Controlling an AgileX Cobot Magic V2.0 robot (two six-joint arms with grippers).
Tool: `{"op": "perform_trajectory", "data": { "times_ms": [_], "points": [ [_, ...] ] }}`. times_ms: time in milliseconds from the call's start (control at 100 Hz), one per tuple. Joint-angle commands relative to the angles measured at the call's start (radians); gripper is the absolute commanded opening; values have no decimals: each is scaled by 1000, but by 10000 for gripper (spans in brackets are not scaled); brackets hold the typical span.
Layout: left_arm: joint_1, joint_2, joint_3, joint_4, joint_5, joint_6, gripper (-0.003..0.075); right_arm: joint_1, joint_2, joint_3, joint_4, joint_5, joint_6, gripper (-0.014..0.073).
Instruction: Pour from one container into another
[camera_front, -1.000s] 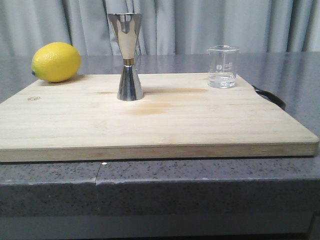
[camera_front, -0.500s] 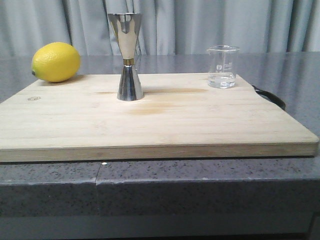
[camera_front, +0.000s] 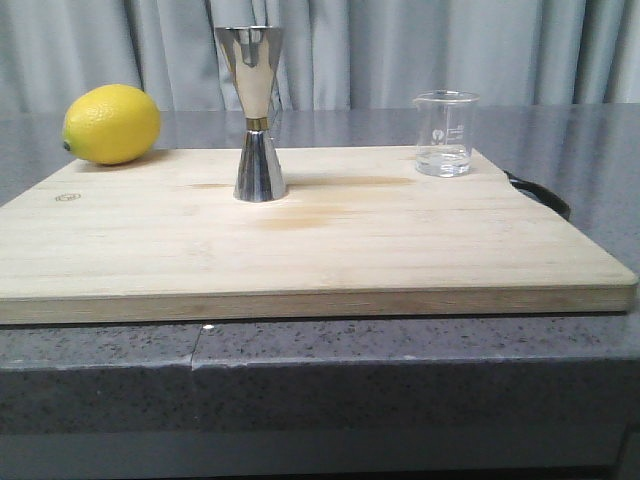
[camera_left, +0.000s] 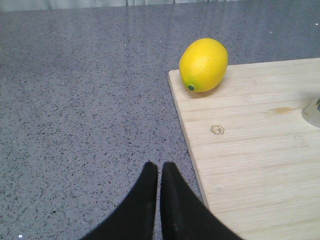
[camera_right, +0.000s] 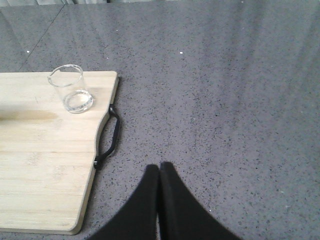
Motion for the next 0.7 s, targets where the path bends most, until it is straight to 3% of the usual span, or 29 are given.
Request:
{"op": "perform_trajectory", "data": {
  "times_ms": [0,170,460,570,690],
  "points": [
    [4,-10,-9,5,-91,-10,-19,-1,7,-33,-46,-59,-10,-75],
    [87,-139,145,3,-179,0,-19,-1,7,-33,-46,-59,-10,-75],
    [199,-442,530,-56,-464,2,-19,-1,7,-33,-46,-59,-10,-75],
    [204,-503,579,-67,-489,12,-19,-1,7,-33,-46,-59,-10,-75],
    [204,-509,579,-134,-489,159,-19,-1,7,-33,-46,-59,-10,-75]
  ]
}}
